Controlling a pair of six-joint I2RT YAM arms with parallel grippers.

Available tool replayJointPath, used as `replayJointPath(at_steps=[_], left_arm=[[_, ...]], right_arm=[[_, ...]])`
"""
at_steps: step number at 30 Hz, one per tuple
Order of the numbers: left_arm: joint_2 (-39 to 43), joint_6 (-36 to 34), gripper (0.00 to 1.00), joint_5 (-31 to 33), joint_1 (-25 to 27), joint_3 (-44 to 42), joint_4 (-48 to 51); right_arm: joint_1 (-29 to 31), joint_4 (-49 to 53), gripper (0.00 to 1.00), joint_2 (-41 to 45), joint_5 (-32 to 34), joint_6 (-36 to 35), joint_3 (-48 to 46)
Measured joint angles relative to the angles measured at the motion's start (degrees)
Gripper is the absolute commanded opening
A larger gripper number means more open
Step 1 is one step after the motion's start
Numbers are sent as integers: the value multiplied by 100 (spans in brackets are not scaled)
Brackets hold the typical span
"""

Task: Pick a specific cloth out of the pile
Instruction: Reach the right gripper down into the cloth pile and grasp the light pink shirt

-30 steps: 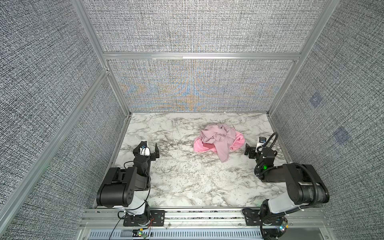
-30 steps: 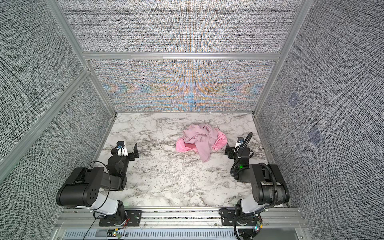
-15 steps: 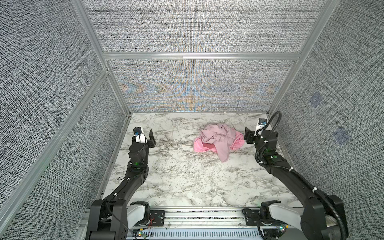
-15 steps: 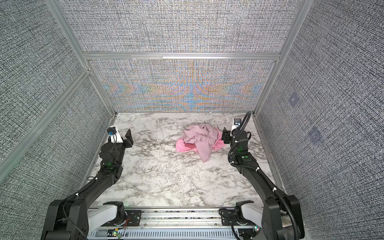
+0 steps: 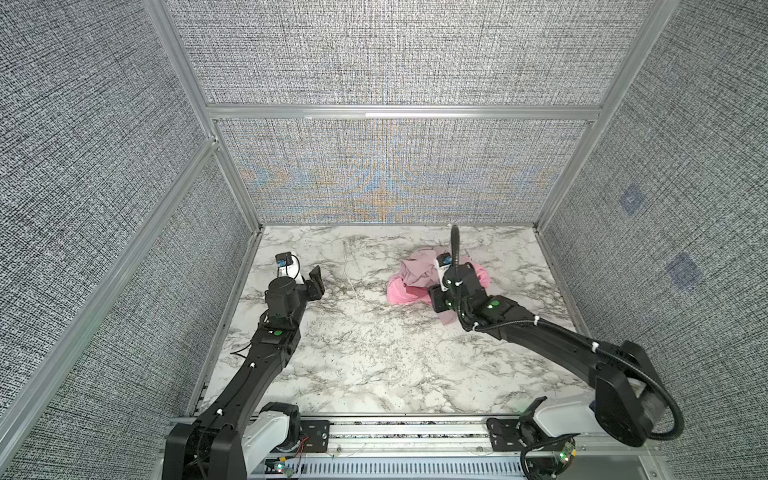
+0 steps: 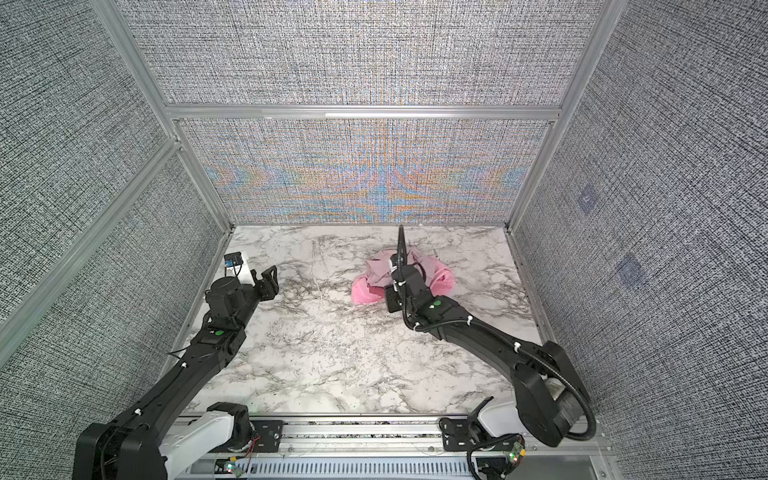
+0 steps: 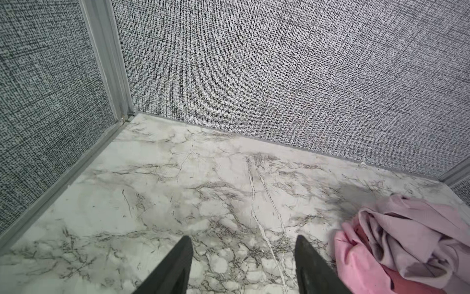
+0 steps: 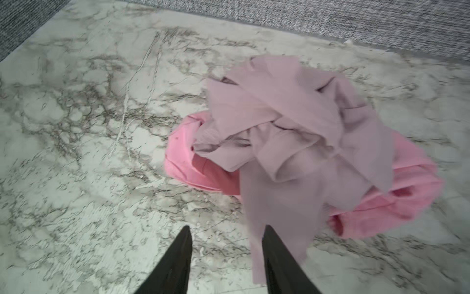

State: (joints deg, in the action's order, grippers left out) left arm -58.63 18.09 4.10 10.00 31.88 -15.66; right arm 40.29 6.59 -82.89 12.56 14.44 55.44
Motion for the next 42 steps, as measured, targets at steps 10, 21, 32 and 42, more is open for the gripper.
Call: replayJointPath(at_steps=[10,21,32,42], left_arm=[[57,146,67,24,2,35,337],[208,186,68,48,2,-11,376],[7,120,68,50,2,81,380],[-15,52,68,98,-2,120,393]], right_arm=[[649,42,53,-2076,-275,214,1471],[623,393,55,-3674,59,275,2765],[501,688,45,-4299,533,348,3285],[354,614,0,-4258,507,527,3224]])
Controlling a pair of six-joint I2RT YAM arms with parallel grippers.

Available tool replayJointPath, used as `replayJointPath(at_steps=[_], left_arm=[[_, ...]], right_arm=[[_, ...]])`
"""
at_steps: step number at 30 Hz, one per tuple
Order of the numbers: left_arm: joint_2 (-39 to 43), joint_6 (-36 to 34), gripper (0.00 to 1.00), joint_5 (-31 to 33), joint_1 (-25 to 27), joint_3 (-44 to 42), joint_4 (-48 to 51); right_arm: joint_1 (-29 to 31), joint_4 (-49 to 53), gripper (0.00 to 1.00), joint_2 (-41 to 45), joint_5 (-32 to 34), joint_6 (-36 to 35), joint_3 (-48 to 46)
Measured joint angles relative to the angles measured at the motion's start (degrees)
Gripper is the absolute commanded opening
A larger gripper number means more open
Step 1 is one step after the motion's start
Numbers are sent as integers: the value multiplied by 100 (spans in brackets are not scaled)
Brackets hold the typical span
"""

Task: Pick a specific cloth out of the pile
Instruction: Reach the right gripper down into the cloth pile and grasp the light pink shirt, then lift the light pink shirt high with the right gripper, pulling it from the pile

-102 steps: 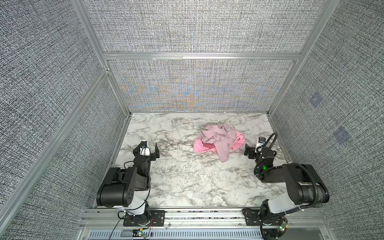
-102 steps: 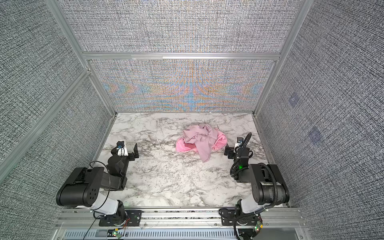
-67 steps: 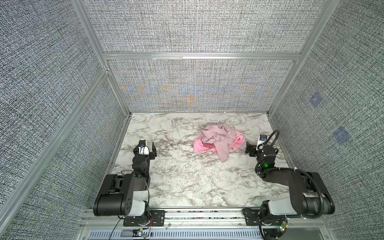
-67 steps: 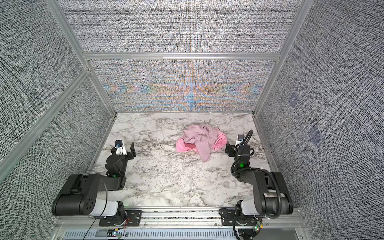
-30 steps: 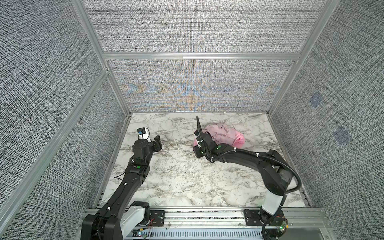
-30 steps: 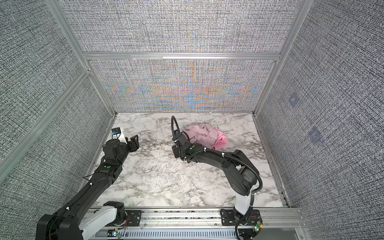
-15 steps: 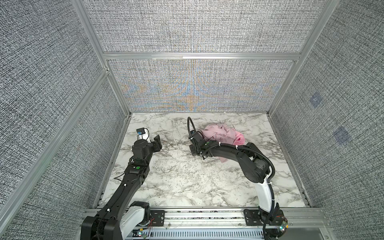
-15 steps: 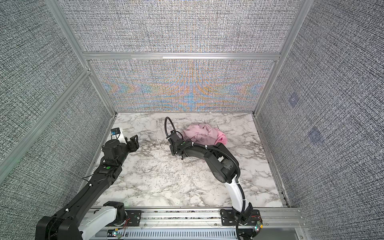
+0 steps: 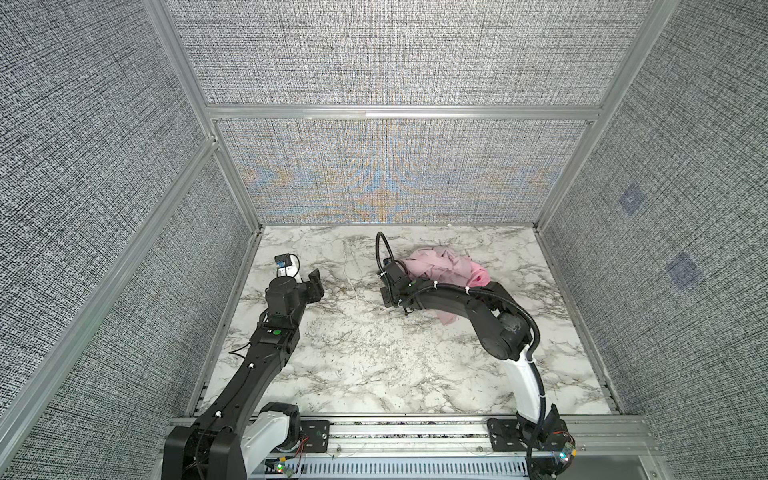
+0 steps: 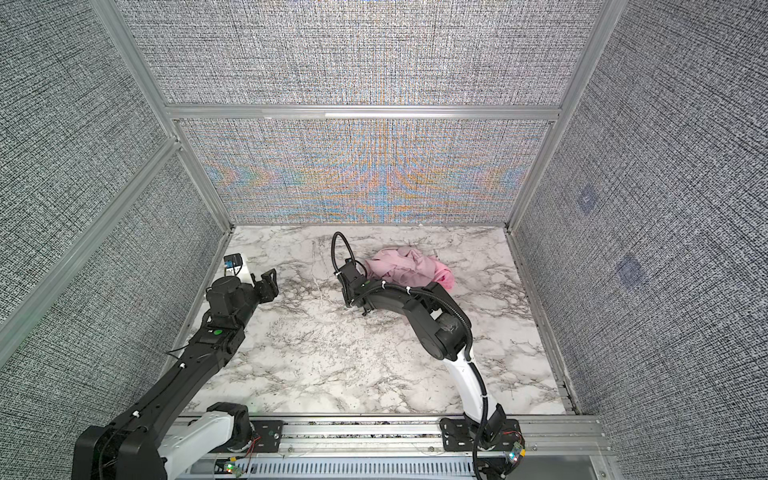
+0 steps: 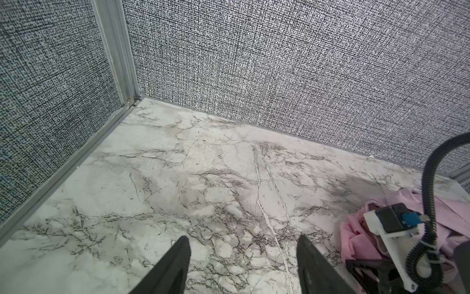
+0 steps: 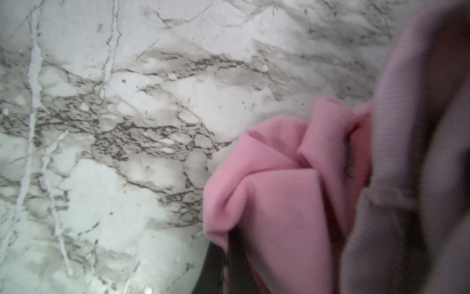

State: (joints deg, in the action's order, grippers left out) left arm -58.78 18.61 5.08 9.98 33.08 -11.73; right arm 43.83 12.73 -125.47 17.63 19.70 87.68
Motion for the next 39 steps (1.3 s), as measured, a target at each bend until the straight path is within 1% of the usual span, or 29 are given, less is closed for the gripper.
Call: replayJointPath(at_steps=[3,7,14,18,23,30,39], left_arm=[[35,-2,68,44,0,2,22],[83,2,68,42,0,28,26],[98,11,68,37,0,66,39],[101,52,68,33,0,90,68],[105,52,68,28,0,133,114],[160,55,68,-13,0,195,146],[175,85,68,-13,0,271,243]], right_arm=[[-66,22,0,470,-70,94,-369],[-212,-120,0,1502,-153,116,-870],[-608,-131,0,2927,-188,55,-1274],[-857,-131,0,3515,-219,-22,-1405],[-1217,-11,0,4087,-385,-109,-1241],[-1705,129,0,4732,-616,-256,-734],[-2417,463,0,5149,-909,-302,-116]])
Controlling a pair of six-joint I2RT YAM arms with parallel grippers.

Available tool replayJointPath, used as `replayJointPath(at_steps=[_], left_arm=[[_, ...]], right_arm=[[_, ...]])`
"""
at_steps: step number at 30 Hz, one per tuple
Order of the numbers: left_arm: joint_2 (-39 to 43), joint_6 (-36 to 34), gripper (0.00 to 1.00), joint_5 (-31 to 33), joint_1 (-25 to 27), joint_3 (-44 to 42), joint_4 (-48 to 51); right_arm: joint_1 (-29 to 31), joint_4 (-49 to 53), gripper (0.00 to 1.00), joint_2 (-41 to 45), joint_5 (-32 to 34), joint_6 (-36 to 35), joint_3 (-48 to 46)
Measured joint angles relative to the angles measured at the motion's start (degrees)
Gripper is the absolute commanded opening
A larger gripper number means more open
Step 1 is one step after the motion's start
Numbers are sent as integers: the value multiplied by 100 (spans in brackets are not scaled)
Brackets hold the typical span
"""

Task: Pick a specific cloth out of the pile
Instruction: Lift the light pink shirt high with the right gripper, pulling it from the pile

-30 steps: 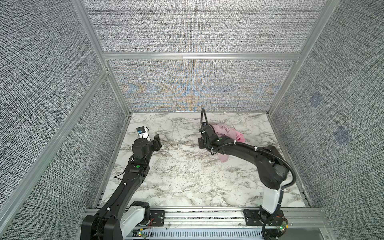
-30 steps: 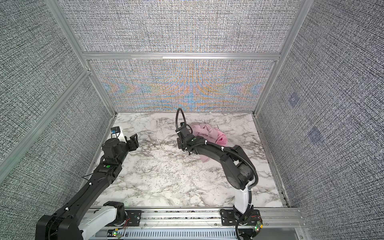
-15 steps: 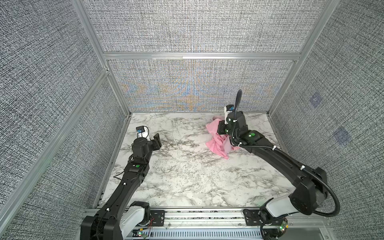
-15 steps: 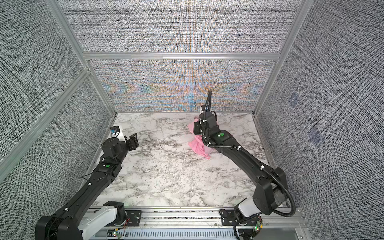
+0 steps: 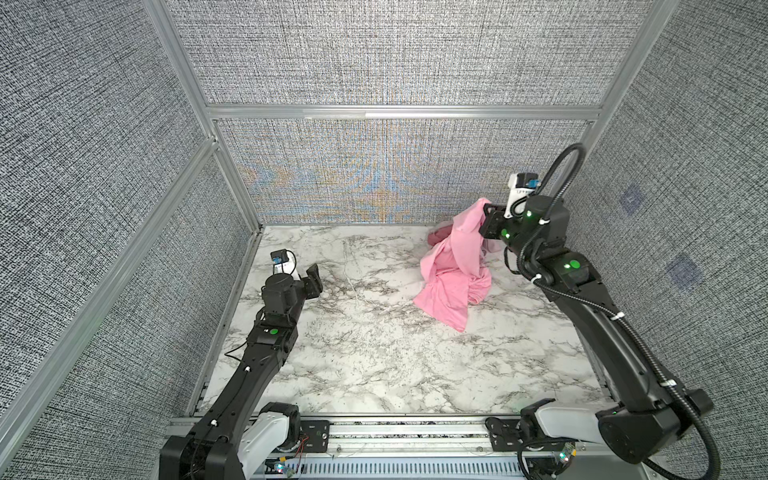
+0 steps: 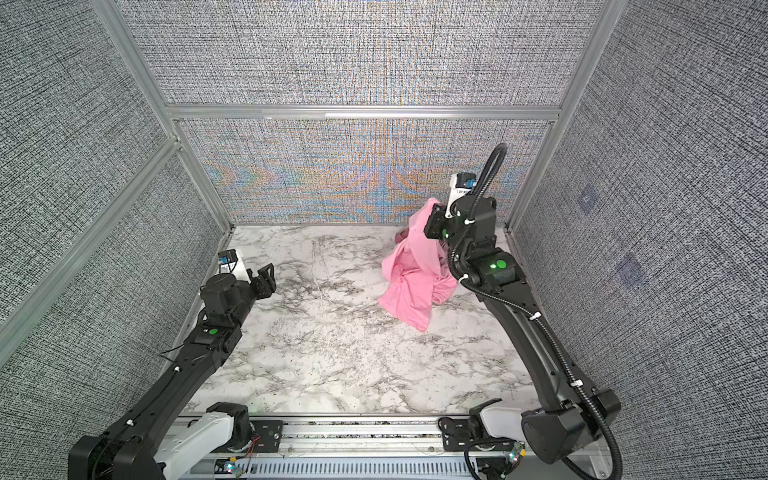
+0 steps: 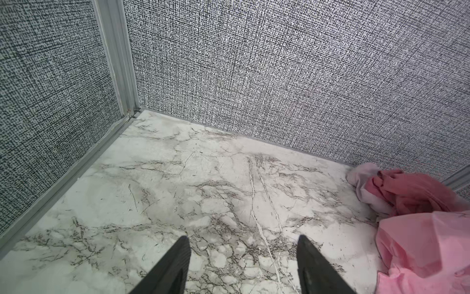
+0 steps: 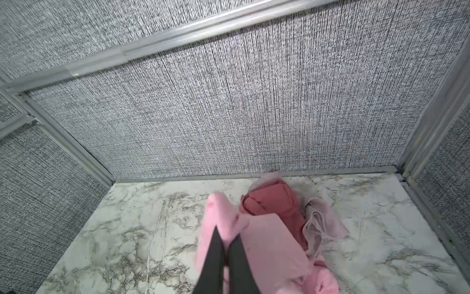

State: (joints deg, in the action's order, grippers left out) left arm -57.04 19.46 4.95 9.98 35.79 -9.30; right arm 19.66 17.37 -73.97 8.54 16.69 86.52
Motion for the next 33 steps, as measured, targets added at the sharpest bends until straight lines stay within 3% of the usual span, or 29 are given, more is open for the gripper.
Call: replayJointPath(at_steps=[12,20,33], left_arm=[[122,2,68,9,0,11,127],[153,2,68,7,0,52,151],[387,50,68,-46,0,625,686]], right_arm=[[-479,343,0,269,-433,-2,1161],[-531,654,0,120,-800,-101,2566],[-535,999,0,-1143,-2465,358,4837]])
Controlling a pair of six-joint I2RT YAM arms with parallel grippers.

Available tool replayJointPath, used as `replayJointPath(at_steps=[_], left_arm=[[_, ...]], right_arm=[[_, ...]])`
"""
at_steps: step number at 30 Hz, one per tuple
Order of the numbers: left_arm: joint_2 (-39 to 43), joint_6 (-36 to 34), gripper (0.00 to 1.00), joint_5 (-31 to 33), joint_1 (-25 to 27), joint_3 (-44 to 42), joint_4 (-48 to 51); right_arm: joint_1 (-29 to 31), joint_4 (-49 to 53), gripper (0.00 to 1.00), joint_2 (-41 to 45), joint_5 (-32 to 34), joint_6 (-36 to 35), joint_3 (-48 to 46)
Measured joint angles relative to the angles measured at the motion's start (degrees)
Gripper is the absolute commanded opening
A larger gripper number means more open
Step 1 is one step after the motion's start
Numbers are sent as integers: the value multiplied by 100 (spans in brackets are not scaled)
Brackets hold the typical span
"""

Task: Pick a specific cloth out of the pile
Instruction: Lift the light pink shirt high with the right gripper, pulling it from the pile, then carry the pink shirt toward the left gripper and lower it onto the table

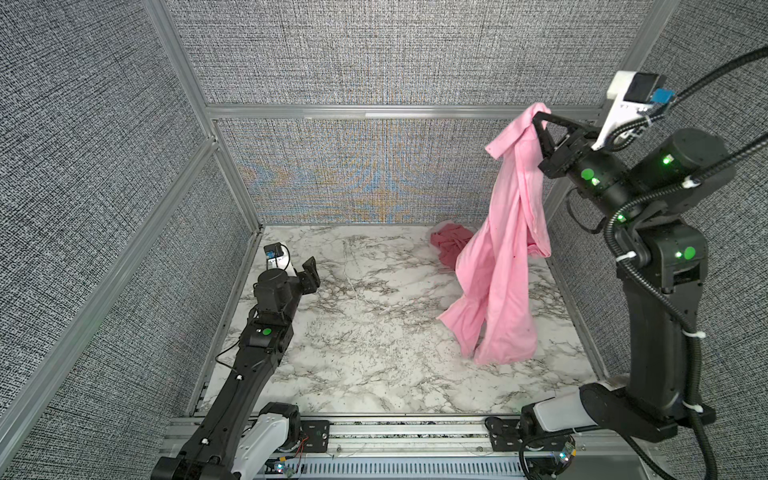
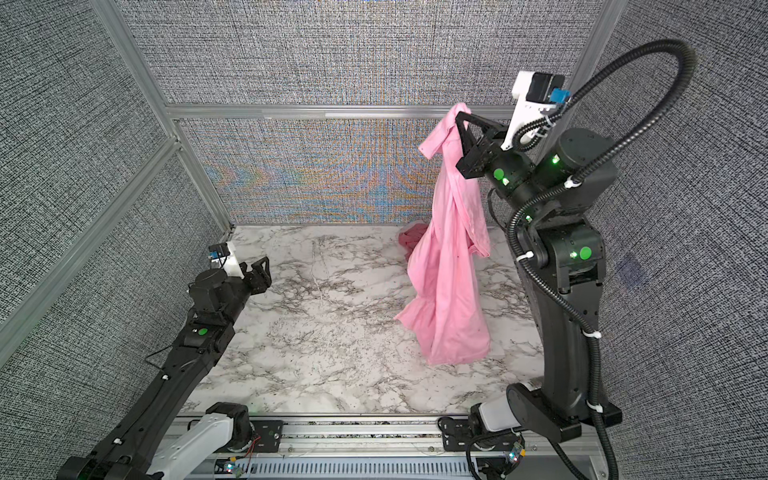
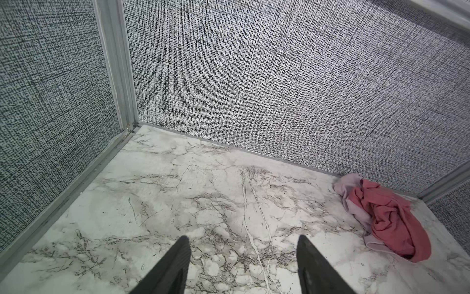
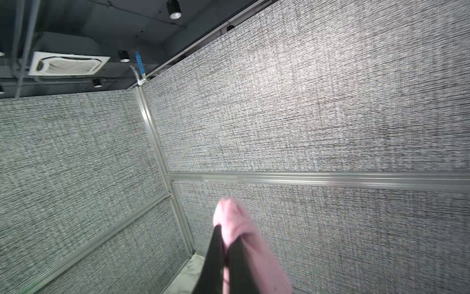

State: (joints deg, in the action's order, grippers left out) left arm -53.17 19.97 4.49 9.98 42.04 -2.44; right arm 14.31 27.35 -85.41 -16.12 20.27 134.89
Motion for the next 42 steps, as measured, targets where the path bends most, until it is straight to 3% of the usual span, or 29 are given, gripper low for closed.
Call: replayJointPath(at_steps=[5,12,22,30,42], left_arm=[[289,129,68,39,0,411,439],[723,256,67,162,-2,802,1080],[1414,234,68,527,-2,1279,1998],[1788,149,68,743,0,1534,2535],[2109,103,69,1023,-2,1904,3086]], right_arm=[[46,-140,0,-297,-831,529,195],[721,-382,0,-612,-1246,822,205],[1834,-492,0,-1357,-1121,623,448],[2391,-662,0,-2214,-970,588,393],[3040,-1246,0,-3683,-1067,817,1233]])
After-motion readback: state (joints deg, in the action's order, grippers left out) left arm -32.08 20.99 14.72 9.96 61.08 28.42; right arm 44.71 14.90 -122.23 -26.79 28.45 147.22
